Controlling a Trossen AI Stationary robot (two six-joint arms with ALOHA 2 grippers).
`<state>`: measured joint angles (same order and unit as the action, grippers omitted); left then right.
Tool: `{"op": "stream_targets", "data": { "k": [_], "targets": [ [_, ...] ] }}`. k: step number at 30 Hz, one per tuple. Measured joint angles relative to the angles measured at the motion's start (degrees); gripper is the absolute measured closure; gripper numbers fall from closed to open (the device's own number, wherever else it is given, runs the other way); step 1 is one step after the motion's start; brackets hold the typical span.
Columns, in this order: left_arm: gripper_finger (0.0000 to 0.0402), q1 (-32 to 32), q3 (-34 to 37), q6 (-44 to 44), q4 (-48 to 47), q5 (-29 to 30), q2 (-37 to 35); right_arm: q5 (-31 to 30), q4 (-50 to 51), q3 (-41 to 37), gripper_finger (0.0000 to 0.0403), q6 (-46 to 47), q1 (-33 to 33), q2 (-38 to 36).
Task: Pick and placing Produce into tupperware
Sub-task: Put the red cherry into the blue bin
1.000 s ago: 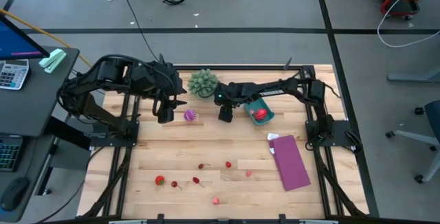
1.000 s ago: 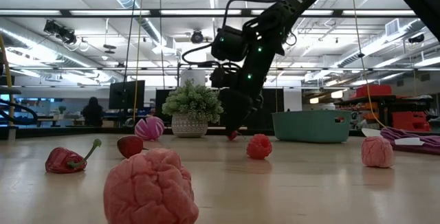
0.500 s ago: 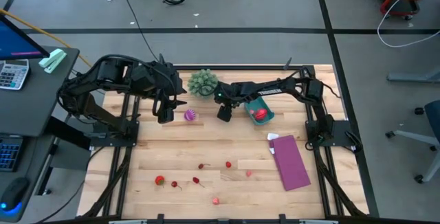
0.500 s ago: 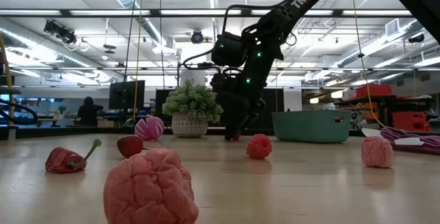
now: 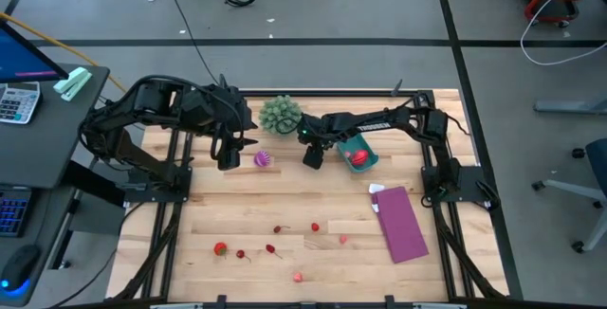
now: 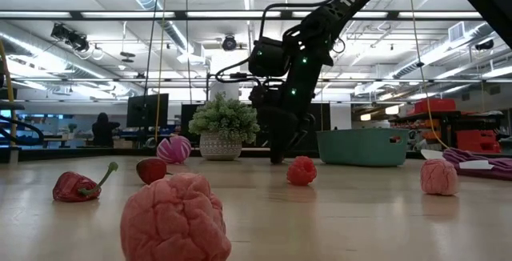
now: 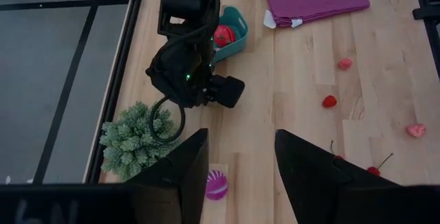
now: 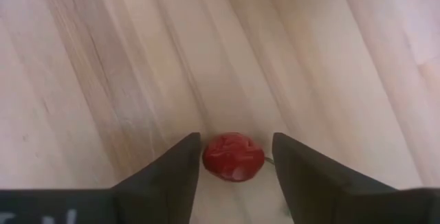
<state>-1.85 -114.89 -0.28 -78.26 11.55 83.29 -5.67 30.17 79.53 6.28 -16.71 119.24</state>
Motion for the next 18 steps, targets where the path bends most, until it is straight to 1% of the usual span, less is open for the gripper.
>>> {"op": "stream_targets", "data": {
  "k": [5, 14, 18],
  "targets": [
    [0.0224, 0.0, 0.0, 0.0, 0.0, 0.0, 0.0, 0.0, 0.1, 0.0, 0.0224, 1.1, 0.0, 0.0],
    [0.0227, 0.0, 0.0, 0.1, 0.0, 0.0, 0.0, 0.0, 0.0, 0.0, 0.0288, 3.6, 0.4, 0.0],
    [0.0224, 0.0, 0.0, 0.1, 0.0, 0.0, 0.0, -0.6, 0.9, 0.2, 0.0302, 4.3, 0.4, -0.6]
  ]
}}
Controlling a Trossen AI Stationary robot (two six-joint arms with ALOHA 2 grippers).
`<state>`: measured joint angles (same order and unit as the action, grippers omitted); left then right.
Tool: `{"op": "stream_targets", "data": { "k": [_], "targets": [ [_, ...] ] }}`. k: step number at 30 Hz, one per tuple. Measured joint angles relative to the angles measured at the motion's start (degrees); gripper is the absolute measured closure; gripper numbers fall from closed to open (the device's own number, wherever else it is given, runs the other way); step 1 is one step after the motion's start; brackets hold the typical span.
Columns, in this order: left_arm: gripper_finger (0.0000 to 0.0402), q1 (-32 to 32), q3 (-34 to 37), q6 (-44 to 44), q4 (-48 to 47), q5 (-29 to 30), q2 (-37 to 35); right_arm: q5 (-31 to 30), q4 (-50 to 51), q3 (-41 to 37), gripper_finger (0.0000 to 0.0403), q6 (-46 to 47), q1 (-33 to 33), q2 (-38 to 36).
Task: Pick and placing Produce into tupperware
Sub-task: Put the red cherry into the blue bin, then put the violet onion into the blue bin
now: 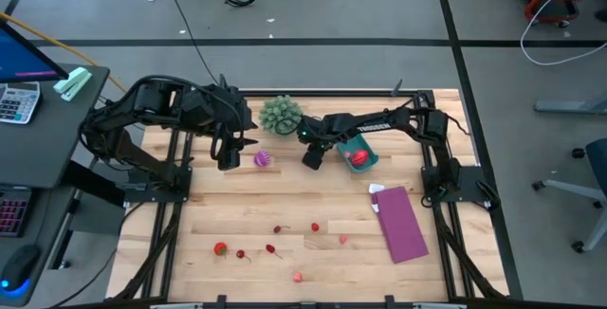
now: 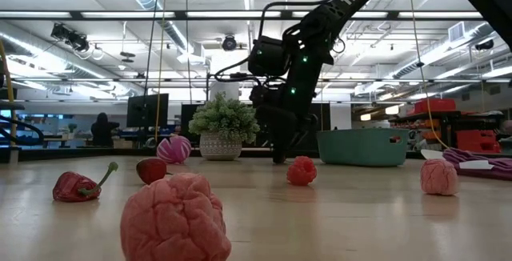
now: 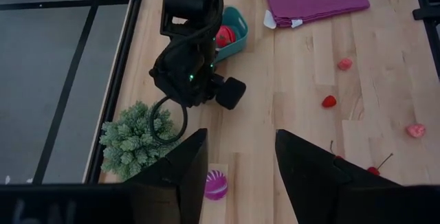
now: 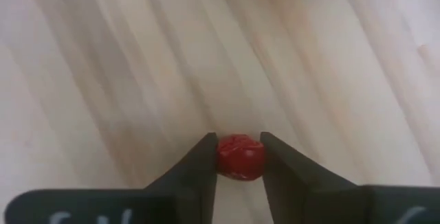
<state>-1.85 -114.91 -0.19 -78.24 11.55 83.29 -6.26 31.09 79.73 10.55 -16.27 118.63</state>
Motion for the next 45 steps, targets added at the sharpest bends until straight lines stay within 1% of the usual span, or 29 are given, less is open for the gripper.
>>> {"op": "stream_targets", "data": {
  "k": [6, 10, 14, 18, 21, 22, 27, 29, 31, 34, 37, 41, 45],
  "targets": [
    [0.0229, 0.0, 0.0, 0.1, 0.0, 0.0, 0.0, -0.2, 1.4, 1.7, 0.0300, 0.4, 0.8, -3.7],
    [0.0225, 0.0, 0.0, 1.4, 0.0, 0.0, 0.0, -2.2, 6.2, 2.3, 0.0299, 1.5, 1.6, -9.5],
    [0.0225, 0.0, 0.0, 1.6, -0.1, 0.0, 0.0, -5.9, 15.8, 2.4, 0.0298, 6.0, 1.8, -17.4],
    [0.0229, 0.0, 0.0, 3.0, -0.1, 0.0, 0.0, -12.3, 27.6, 2.4, 0.0298, 15.0, 1.7, -24.0],
    [0.0227, 0.0, 0.0, 3.9, -0.1, 0.0, 0.0, -13.4, 34.5, 2.4, 0.0298, 20.7, 1.4, -26.4],
    [0.0226, 0.0, 0.0, 4.2, -0.1, 0.0, 0.0, -13.4, 35.2, 1.8, 0.0298, 22.0, 1.5, -26.8],
    [0.0226, -0.1, 0.0, 5.1, -0.1, 0.0, 0.0, -12.5, 30.5, -5.7, 0.0298, 22.9, 1.9, -27.8],
    [0.0228, -0.3, 0.0, 6.0, -0.1, 0.0, 0.0, -10.3, 27.3, -9.5, 0.0297, 22.9, 2.2, -27.6],
    [0.0229, -0.5, 0.0, 6.8, -0.1, 0.0, 0.0, -6.0, 24.4, -13.3, 0.0293, 22.6, 2.3, -27.5],
    [0.0226, -1.0, 0.0, 7.1, -0.2, 0.0, 0.0, -2.9, 19.9, -18.2, 0.0281, 21.8, 2.3, -27.3],
    [0.0224, -1.4, 0.0, 7.1, -0.2, 0.0, 0.0, -2.8, 17.0, -22.2, 0.0261, 20.4, 2.2, -27.3],
    [0.0227, -1.7, 0.0, 7.1, -0.1, 0.0, 0.0, -3.0, 15.2, -23.9, 0.0231, 19.0, 2.1, -27.4],
    [0.0229, -1.7, 0.0, 7.4, -0.1, 0.0, 0.0, -3.1, 14.6, -23.1, 0.0205, 17.7, 2.1, -27.3]
  ]
}}
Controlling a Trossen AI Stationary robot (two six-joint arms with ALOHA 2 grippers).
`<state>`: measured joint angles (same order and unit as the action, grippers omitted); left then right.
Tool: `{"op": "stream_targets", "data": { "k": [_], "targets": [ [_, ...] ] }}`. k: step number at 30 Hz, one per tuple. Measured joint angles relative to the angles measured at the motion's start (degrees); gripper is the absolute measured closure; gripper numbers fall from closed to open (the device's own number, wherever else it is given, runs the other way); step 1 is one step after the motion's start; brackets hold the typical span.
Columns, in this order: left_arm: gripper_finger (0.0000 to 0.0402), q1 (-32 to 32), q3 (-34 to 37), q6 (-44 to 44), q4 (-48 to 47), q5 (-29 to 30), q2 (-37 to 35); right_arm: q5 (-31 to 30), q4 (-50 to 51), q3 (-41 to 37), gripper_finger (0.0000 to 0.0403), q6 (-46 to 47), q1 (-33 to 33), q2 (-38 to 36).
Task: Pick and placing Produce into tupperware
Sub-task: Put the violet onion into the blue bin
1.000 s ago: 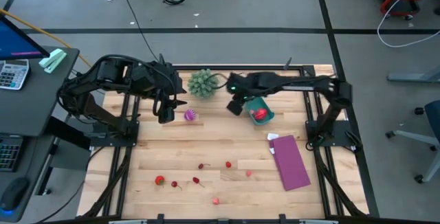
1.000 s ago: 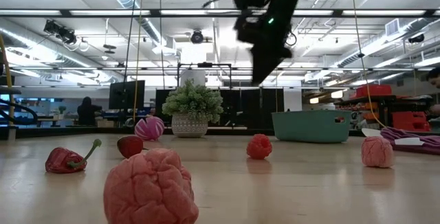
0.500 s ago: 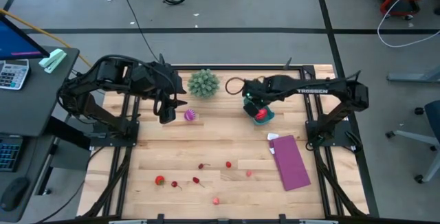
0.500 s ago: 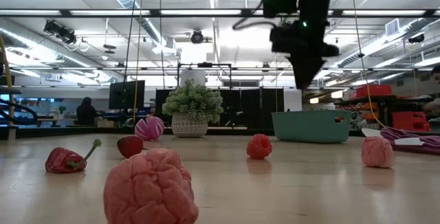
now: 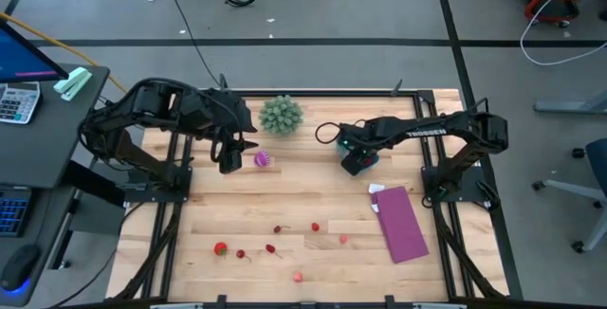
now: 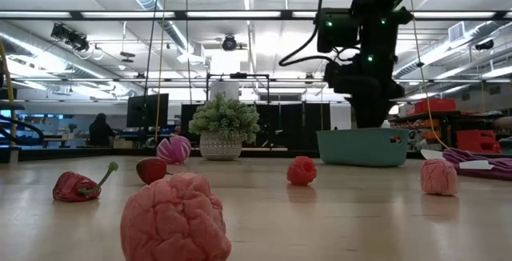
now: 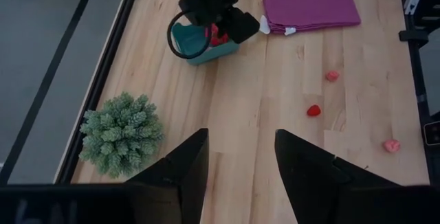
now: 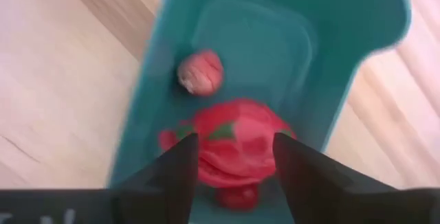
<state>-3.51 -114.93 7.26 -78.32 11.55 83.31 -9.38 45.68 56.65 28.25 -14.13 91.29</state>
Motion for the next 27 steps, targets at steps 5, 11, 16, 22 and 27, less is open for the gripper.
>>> {"op": "stream_targets", "data": {
  "k": [5, 11, 16, 22, 27],
  "targets": [
    [0.0224, 0.0, 0.0, 2.3, 0.0, 0.0, 0.5, 0.6, -0.2, 3.1, 0.0189, -0.2, 0.3, -0.3],
    [0.0229, -2.3, 0.1, 4.4, -1.4, 0.0, 2.7, 5.5, -0.5, 9.4, 0.0194, 0.1, 3.1, -1.5],
    [0.0228, -6.3, 3.0, 5.1, -1.7, 2.0, 5.0, 10.4, -1.2, 13.6, 0.0202, 0.7, 9.2, -1.6],
    [0.0229, -8.3, 17.6, 9.8, -1.8, 13.3, 3.2, 13.3, -1.7, 14.1, 0.0206, 3.6, 20.0, -1.6],
    [0.0228, -7.3, 32.3, 18.6, -0.1, 15.5, -4.8, 7.7, -2.2, 14.0, 0.0205, 8.6, 30.1, -1.6]
  ]
}}
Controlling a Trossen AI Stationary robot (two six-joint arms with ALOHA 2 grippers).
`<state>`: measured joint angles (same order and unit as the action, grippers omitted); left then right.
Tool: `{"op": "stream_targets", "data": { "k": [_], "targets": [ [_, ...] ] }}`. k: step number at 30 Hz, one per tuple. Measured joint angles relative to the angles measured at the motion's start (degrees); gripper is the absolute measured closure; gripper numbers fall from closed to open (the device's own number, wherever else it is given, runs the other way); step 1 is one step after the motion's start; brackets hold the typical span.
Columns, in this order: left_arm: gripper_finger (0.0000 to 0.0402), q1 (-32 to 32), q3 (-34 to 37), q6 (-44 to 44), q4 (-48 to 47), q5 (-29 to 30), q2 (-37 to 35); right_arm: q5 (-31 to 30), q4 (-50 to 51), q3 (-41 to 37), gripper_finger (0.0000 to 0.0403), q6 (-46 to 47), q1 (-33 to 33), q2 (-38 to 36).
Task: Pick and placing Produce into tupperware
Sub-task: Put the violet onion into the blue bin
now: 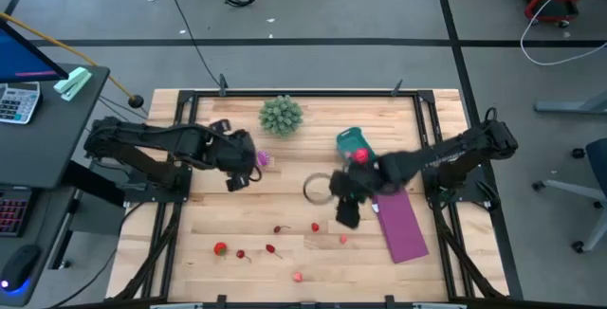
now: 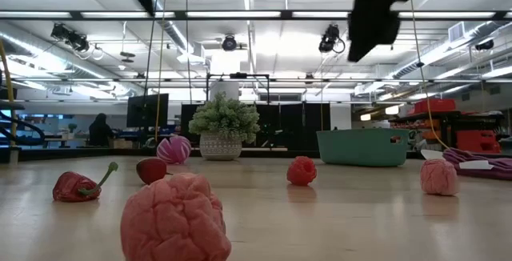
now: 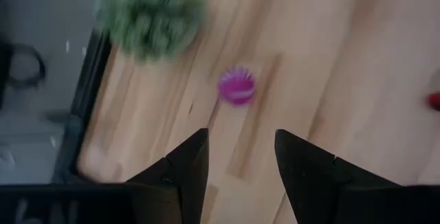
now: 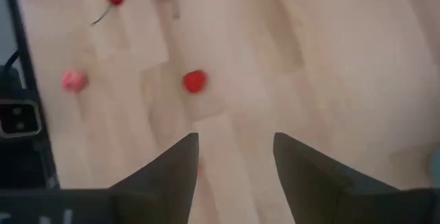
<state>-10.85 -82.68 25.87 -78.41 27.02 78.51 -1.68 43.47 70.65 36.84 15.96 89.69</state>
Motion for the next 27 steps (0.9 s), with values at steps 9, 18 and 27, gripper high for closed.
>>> {"op": "stream_targets", "data": {
  "k": [9, 18, 27],
  "targets": [
    [0.0225, 0.4, 26.9, 0.2, 20.6, 0.4, -20.6, -15.6, -4.7, -0.1, 0.0204, 4.1, 11.7, 0.0],
    [0.0205, 0.4, 49.4, -15.2, 43.2, -0.1, -22.8, -22.0, -7.9, -0.1, 0.0204, 4.1, 14.3, 0.0],
    [0.0172, 1.9, 56.4, -24.4, 69.9, -1.2, -13.9, -22.5, -8.0, -0.1, 0.0204, 4.0, 12.9, 0.0]
  ]
}}
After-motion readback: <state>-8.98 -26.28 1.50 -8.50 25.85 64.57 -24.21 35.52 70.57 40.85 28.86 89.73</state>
